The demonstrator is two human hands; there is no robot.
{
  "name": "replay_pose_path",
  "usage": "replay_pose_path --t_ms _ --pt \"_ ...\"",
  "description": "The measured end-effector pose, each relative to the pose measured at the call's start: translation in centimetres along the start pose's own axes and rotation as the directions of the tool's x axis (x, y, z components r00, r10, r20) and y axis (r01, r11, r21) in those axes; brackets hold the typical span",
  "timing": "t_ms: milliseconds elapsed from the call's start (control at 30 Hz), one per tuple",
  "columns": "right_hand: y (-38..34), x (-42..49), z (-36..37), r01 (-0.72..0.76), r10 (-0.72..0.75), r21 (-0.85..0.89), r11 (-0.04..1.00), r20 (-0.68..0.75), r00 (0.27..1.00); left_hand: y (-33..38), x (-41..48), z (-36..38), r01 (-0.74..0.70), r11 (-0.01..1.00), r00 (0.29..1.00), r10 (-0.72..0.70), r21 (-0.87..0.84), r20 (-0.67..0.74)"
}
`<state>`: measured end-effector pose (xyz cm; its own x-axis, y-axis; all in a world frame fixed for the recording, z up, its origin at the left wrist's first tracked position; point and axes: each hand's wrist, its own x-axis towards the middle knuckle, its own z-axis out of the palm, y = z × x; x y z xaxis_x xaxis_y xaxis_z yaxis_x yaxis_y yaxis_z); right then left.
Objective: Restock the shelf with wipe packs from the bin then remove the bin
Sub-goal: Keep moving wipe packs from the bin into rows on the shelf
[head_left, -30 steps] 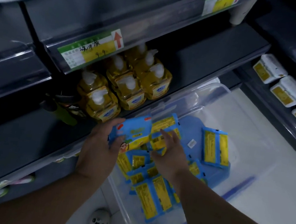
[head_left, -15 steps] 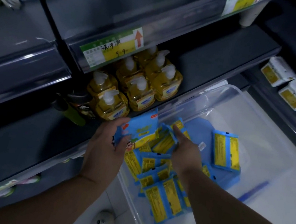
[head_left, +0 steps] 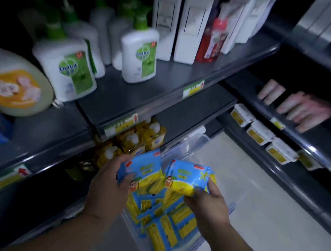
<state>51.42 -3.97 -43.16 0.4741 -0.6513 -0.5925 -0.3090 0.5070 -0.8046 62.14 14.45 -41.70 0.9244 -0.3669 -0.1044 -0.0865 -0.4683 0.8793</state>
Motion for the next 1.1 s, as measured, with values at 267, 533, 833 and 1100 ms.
replay_pose_path --t_ms 267,533,833,1100 --pt "-5.1 -9.4 -0.8 0.065 -0.073 0.098 0.993 0.084 0.994 5.6 -4.4 -6.2 -0.077 0.997 0.991 0.075 -0.008 -0.109" --pt "-7.5 -19.8 -3.1 0.079 -0.133 0.172 0.982 0.332 0.934 10.5 -13.4 -12.0 -0.173 0.985 0.936 0.163 -0.003 -0.311" --pt "-9.5 -31.1 -3.9 0.033 -0.146 0.186 0.982 0.635 0.758 15.0 -24.2 -19.7 -0.175 0.977 0.901 0.109 -0.121 -0.421" --pt "-10.3 -40.6 2.0 0.138 -0.188 0.13 0.982 0.762 0.62 16.0 -30.9 -29.6 -0.218 0.959 0.842 0.093 -0.179 -0.532"
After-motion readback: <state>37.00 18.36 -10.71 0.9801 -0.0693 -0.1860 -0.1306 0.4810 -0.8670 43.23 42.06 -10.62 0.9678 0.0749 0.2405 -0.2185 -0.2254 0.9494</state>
